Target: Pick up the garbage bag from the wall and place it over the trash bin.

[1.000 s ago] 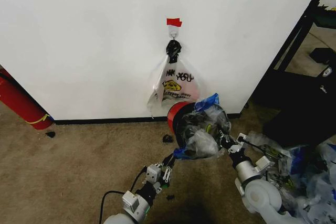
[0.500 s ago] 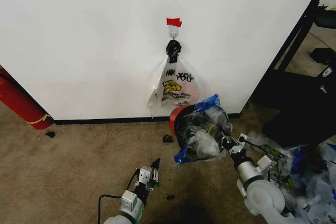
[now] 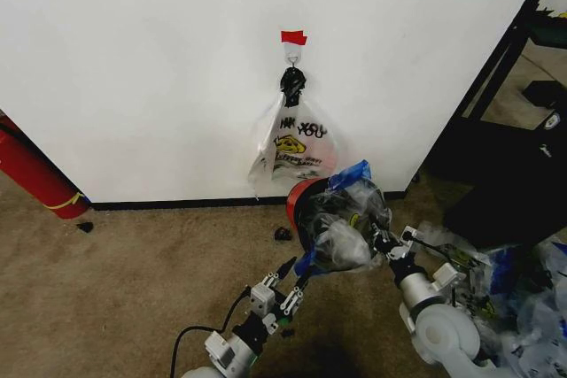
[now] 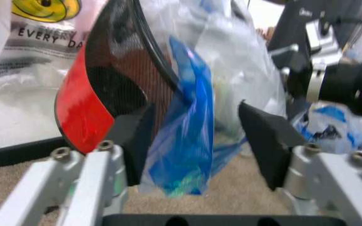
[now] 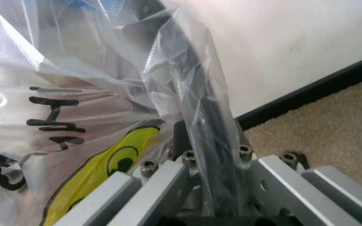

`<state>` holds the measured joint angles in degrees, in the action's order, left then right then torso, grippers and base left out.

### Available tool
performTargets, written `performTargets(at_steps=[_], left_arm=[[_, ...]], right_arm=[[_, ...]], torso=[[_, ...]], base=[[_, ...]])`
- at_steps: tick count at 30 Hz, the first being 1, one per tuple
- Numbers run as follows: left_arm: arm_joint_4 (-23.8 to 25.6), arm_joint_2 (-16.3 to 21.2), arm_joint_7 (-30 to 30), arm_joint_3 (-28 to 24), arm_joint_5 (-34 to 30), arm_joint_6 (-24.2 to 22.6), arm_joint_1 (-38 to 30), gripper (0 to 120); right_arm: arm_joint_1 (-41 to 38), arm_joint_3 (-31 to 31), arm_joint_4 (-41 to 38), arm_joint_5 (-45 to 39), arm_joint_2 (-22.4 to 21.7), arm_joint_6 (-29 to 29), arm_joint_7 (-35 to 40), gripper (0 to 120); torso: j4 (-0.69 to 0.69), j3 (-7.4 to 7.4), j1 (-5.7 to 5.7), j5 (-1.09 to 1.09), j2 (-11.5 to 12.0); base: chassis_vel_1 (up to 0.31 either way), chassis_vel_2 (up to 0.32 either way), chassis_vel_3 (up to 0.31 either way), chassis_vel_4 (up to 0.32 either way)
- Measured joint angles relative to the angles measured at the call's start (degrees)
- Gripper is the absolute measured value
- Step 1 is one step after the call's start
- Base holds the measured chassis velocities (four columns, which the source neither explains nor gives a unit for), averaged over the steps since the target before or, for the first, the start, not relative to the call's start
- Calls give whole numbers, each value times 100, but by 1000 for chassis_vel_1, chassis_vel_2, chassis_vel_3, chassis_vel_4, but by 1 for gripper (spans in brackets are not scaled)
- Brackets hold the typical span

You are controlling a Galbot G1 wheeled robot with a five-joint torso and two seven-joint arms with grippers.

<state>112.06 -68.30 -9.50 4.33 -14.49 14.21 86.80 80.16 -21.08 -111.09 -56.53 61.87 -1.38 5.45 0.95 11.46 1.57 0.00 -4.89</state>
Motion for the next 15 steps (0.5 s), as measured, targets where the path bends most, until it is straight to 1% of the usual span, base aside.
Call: performTargets(at_steps=[1, 2, 3, 4, 5, 6, 9, 10, 11, 15], left_arm=[[-28, -13, 25, -5, 81, -13, -17, 65], [-56, -29, 66, -7, 137, -23, -35, 66], [-69, -34, 91, -10, 138, -23, -48, 62], [-69, -34, 91, -10, 138, -23, -48, 62], [-73, -34, 117, -19, 65, -23, -56, 57], [-73, -34, 128, -24, 19, -23, -56, 55], [-86, -34, 158, -20, -21, -1, -50, 40], [-94, -33, 160, -16, -6, 16, -48, 37], [-94, -33, 160, -16, -6, 16, -48, 37], [-97, -17, 170, -5, -8, 30, -45, 21]], right_arm=[[0, 2, -6, 1, 0, -2, -7, 0], [0, 6, -8, 2, -2, -3, -12, 0], [-1, 9, -10, 2, -5, -3, -15, 0], [-1, 9, -10, 2, -5, -3, -15, 0], [-4, 14, -13, 5, -9, -2, -19, 0], [-6, 15, -13, 9, -11, -3, -21, 0], [-18, 25, -13, 29, -11, -2, -32, 0], [-26, 29, -13, 32, -8, -3, -32, 0], [-26, 29, -13, 32, -8, -3, -32, 0], [-62, 43, -8, 53, -2, -2, -32, 0]], torso=[[0, 0, 0, 0, 0], [0, 0, 0, -1, 0], [0, 0, 0, 0, 0], [0, 0, 0, 0, 0], [0, 0, 0, 0, 0], [0, 0, 0, 0, 0], [0, 0, 0, 0, 0], [0, 0, 0, -1, 0], [0, 0, 0, -1, 0], [0, 0, 0, 0, 0]], base=[[0, 0, 0, 0], [0, 0, 0, 0], [0, 0, 0, 0], [0, 0, 0, 0], [0, 0, 0, 0], [0, 0, 0, 0], [0, 0, 0, 0], [0, 0, 0, 0], [0, 0, 0, 0], [0, 0, 0, 0]])
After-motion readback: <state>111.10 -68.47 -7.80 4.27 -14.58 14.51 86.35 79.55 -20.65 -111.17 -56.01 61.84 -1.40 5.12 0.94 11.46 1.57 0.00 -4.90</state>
